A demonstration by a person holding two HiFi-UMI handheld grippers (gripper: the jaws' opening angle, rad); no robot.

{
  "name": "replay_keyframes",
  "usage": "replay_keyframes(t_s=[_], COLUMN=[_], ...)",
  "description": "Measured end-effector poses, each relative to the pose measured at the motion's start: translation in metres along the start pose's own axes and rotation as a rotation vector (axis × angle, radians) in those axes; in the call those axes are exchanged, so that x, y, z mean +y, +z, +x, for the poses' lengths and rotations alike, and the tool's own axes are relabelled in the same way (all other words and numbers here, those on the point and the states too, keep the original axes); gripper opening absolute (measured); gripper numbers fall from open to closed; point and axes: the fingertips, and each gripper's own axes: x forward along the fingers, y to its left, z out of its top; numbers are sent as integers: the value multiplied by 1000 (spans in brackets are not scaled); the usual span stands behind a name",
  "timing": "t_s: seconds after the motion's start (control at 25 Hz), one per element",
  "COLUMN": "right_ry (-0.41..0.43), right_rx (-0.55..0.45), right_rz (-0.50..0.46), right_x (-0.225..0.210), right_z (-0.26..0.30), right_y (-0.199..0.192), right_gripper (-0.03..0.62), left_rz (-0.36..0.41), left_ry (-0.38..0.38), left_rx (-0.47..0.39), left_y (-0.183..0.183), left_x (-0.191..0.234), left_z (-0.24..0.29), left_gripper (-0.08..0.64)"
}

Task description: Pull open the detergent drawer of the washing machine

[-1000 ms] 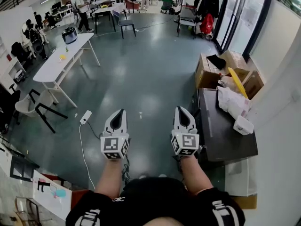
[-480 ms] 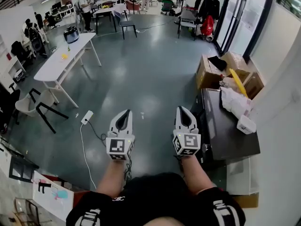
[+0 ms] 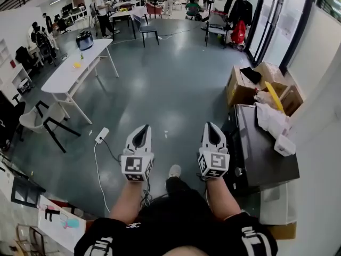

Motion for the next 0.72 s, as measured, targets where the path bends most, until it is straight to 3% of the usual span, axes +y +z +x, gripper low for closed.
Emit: replay_keyframes(t_s=[0.36, 0.72], right_ry=[-19, -21], right_rx=[8, -12], right_rz=[6, 22], right_x=[-8, -13], right_z=[60, 198], right_y=[-35, -62], right_gripper=[3, 3], left_rz=[2, 35], left_ry=[-5, -38], left_rx=[19, 25], left_y=[-29, -54], left_x=[35, 89], left_z=[49, 165], left_gripper=[-8, -8])
